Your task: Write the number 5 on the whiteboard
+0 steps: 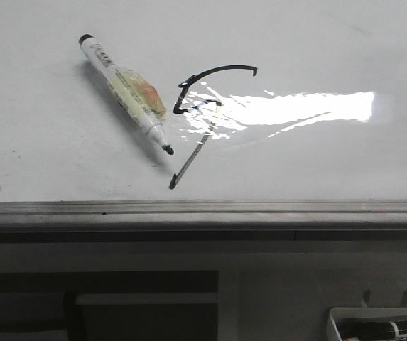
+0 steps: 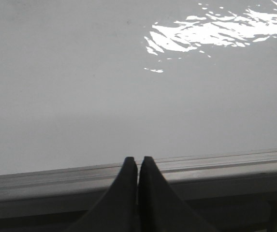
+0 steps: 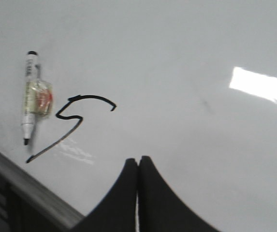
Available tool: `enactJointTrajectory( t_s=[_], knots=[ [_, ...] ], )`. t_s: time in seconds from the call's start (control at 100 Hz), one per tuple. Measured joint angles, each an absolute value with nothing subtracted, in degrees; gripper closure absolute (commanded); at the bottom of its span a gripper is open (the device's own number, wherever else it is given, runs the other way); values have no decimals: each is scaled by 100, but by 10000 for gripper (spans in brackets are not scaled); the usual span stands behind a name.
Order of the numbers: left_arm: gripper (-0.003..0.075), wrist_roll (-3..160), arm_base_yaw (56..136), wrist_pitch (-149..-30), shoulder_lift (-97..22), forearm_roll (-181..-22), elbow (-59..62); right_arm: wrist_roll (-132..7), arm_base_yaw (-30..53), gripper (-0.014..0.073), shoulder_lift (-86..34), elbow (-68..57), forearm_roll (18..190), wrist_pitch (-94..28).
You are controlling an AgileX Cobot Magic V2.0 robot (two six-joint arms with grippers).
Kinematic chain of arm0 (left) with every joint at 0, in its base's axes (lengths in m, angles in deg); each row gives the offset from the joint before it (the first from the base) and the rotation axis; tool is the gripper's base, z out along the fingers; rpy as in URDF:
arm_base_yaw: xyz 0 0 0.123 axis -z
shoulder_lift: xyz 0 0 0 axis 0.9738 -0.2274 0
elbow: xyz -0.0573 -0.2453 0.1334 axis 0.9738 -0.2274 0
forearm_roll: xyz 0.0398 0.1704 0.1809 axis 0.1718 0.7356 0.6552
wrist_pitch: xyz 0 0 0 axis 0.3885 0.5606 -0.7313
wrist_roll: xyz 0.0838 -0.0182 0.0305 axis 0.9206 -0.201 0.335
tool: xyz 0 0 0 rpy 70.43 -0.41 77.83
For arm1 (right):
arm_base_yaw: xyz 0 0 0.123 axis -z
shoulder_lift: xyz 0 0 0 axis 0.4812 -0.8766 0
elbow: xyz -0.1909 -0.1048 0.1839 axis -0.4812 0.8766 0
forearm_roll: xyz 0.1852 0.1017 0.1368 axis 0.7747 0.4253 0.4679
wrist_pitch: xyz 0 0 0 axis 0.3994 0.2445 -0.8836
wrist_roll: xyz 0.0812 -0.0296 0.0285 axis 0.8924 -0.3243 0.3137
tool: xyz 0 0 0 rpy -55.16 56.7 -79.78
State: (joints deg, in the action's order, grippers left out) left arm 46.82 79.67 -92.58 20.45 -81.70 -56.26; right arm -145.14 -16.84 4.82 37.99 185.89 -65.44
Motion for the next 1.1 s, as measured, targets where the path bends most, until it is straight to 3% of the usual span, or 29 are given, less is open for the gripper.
enactJointTrajectory(
  t_s=[0.11,0.21,0.3,0.44,0.56,0.84,1.1],
  knots=[
    [741,4682,7967,-9258,2045,-8170,-5626,-12622,-1487,657,410,4064,16667,-6648],
    [741,4682,7967,-9258,2045,-8170,-5626,-9893,-1051,657,275,4339,14325,-6412],
    [741,4682,7967,-9258,2045,-8170,-5626,-7577,-419,657,184,4513,12370,-5818],
    [741,4682,7967,-9258,2045,-8170,-5626,-5204,627,657,171,4561,9838,-4677],
    [741,4682,7967,-9258,2045,-8170,-5626,-4391,1365,657,340,4693,8686,-4370],
    [741,4682,7959,-9258,2045,-8170,-5626,-4058,2669,657,1742,5625,8302,-4765],
    [741,4682,7959,-9258,2045,-8170,-5626,-4019,3178,657,3146,5625,8227,-3492]
  ],
)
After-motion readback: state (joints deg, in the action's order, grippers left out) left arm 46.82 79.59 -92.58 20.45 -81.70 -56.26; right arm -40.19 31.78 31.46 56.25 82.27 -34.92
